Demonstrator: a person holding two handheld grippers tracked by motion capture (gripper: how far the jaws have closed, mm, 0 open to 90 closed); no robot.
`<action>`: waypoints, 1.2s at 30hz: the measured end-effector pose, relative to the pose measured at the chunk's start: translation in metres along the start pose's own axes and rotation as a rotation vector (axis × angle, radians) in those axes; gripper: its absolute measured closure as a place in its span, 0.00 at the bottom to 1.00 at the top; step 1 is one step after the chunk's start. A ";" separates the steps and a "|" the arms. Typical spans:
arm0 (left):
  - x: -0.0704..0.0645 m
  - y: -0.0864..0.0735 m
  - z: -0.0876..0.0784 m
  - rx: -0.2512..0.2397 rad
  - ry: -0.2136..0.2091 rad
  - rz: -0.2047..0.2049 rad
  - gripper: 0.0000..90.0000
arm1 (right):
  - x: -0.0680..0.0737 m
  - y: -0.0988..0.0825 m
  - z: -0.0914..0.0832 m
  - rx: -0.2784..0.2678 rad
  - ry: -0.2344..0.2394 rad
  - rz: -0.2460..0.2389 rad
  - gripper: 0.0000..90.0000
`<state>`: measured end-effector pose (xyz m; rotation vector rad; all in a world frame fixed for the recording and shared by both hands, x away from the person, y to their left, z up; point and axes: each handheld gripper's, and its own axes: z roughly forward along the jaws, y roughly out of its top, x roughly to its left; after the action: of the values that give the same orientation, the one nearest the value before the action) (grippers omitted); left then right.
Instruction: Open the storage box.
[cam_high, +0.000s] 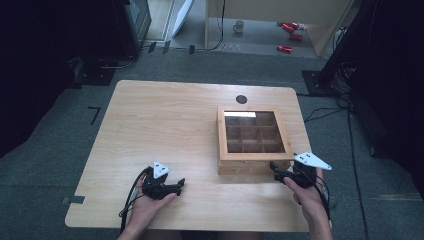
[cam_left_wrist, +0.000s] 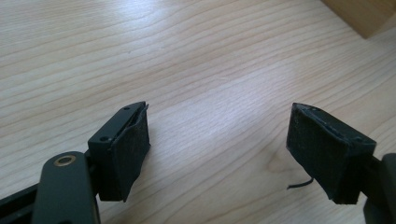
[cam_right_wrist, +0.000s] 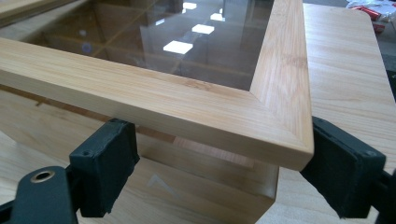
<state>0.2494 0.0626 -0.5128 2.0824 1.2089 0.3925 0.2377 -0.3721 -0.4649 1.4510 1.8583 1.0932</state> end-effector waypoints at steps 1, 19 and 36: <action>0.000 -0.001 0.000 -0.006 0.006 -0.003 0.24 | 0.000 0.001 0.000 -0.002 0.001 -0.001 0.17; -0.008 -0.006 0.003 -0.026 0.069 0.045 0.20 | -0.001 0.051 -0.013 -0.021 -0.021 -0.022 0.17; -0.006 -0.006 0.003 -0.033 0.055 0.031 0.20 | -0.010 0.106 0.001 -0.064 -0.041 -0.012 0.17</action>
<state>0.2438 0.0583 -0.5187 2.0763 1.1948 0.4847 0.2967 -0.3714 -0.3759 1.4133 1.7855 1.0992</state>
